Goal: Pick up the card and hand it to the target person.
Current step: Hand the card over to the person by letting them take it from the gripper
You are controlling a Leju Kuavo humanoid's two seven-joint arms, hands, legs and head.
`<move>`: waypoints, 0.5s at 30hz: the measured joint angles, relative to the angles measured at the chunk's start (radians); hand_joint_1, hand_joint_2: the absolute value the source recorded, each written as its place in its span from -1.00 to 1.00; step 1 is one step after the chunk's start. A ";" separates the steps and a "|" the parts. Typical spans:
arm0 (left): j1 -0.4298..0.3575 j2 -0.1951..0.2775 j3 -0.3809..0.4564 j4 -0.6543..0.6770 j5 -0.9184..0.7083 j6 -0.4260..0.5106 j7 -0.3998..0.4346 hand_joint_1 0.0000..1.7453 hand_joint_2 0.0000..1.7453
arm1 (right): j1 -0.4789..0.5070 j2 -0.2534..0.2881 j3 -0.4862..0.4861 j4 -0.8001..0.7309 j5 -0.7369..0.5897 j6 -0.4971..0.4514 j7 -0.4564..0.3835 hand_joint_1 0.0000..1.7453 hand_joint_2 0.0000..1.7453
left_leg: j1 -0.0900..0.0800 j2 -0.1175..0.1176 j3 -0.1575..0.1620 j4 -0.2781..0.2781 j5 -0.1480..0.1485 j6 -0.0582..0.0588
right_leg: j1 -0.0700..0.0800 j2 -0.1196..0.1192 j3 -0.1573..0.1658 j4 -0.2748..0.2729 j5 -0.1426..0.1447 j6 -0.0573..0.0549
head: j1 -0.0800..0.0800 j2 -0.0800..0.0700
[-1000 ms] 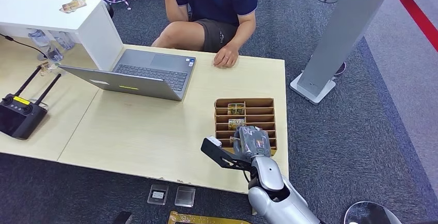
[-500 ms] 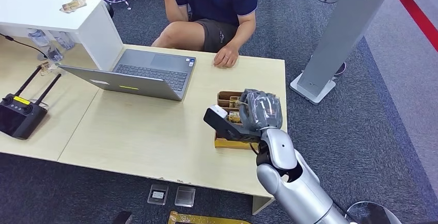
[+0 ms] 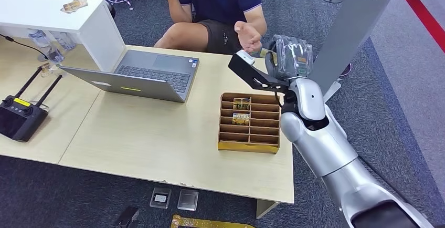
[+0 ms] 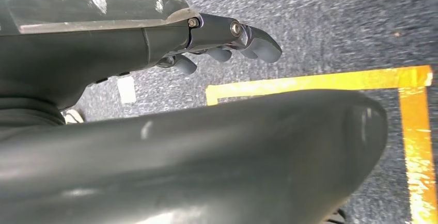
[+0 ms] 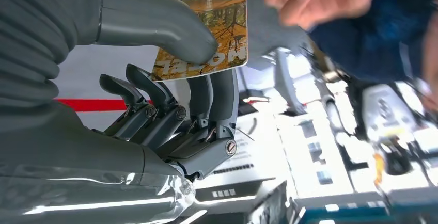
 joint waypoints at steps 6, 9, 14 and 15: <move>-0.002 0.001 -0.005 0.000 0.010 0.004 0.004 -1.00 -1.00 | -0.041 0.056 0.010 0.258 -0.008 -0.048 -0.050 0.98 1.00 | 0.000 0.000 -0.001 0.000 0.000 0.000 | 0.000 0.000 -0.002 0.000 0.000 0.000 | 0.000 0.000; 0.003 0.002 -0.005 0.000 0.011 0.006 0.004 -1.00 -1.00 | -0.054 0.081 0.014 0.338 -0.007 -0.060 -0.053 0.98 1.00 | 0.000 0.000 -0.002 0.000 0.000 0.000 | 0.000 0.000 -0.002 0.000 0.000 0.000 | -0.001 0.000; 0.007 0.004 -0.005 0.000 0.014 0.007 0.004 -1.00 -1.00 | -0.073 0.101 0.021 0.418 0.002 -0.075 -0.053 0.98 1.00 | 0.000 0.000 -0.001 0.000 0.000 0.000 | 0.000 0.000 -0.002 0.000 0.000 0.000 | -0.001 0.000; 0.007 0.004 -0.005 0.000 0.014 0.007 0.004 -1.00 -1.00 | -0.075 0.103 0.022 0.428 0.003 -0.075 -0.053 0.98 1.00 | 0.000 0.000 -0.001 0.000 0.000 0.000 | 0.000 0.000 -0.002 0.000 0.000 0.000 | 0.000 0.000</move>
